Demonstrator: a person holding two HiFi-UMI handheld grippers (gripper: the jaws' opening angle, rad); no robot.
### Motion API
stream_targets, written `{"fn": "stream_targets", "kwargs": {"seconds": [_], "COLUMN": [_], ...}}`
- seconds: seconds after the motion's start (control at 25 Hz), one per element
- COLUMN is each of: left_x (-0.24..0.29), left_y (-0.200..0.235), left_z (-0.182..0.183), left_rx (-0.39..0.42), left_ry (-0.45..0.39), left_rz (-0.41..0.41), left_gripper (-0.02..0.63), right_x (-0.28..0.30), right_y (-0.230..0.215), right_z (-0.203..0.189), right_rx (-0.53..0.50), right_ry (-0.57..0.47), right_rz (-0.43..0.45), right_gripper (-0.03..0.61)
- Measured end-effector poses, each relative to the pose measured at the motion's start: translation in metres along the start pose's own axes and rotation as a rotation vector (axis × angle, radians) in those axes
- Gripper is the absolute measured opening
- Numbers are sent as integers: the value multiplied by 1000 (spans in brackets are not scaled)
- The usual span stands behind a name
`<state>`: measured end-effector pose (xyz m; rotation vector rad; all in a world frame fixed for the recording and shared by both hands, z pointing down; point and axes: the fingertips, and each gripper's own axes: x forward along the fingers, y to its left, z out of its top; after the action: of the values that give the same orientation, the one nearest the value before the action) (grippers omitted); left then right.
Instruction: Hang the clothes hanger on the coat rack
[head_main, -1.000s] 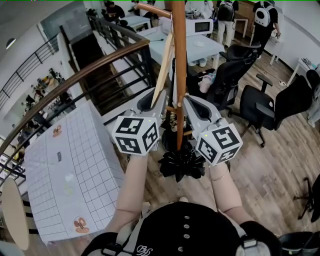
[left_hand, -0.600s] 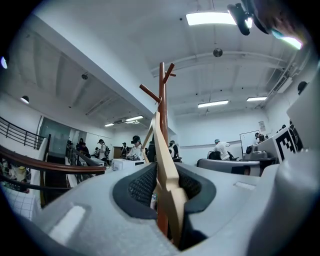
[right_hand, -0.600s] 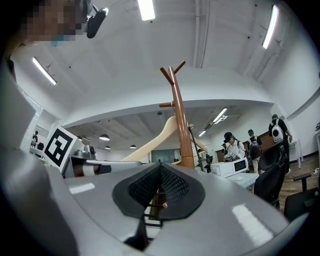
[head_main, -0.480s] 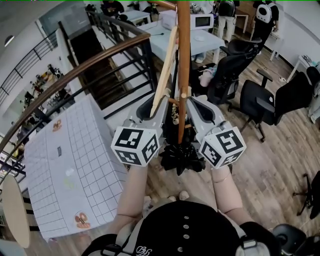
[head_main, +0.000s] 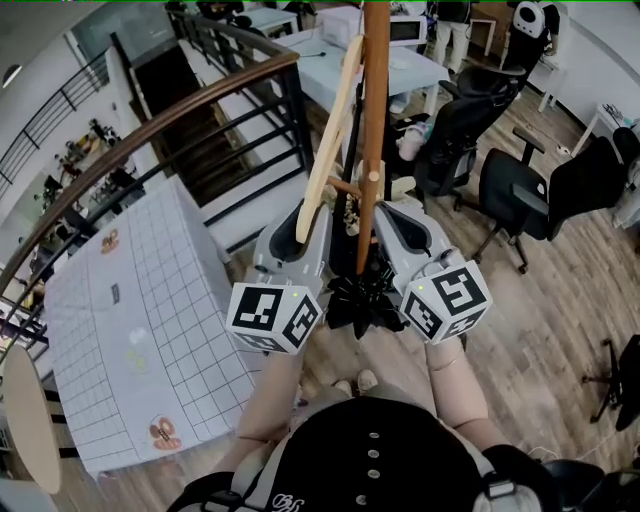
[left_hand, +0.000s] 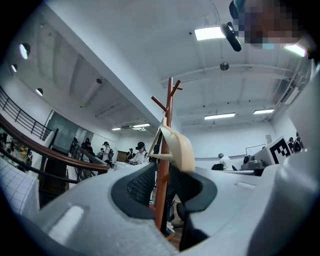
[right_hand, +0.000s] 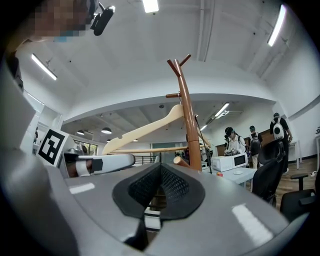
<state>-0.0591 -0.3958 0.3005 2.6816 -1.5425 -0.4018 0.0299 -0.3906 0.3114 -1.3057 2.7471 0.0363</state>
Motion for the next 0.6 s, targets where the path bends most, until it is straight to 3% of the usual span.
{"fn": "stream_targets", "kwargs": {"seconds": [0.24, 0.4, 0.6], "left_x": [-11, -17, -19], "left_y": [-4, -16, -31], "left_z": [-22, -26, -49], "left_rx": [-37, -61, -74], "left_ry": [-4, -28, 18], "left_rz": [-11, -66, -110], "left_gripper": [94, 93, 91], "right_x": [-7, -13, -21], "right_y": [5, 6, 8], "right_z": [-11, -23, -42], "right_rx": [17, 26, 43], "right_ry": [15, 41, 76], "right_rz": [17, 30, 38], "right_gripper": [-2, -2, -2]}}
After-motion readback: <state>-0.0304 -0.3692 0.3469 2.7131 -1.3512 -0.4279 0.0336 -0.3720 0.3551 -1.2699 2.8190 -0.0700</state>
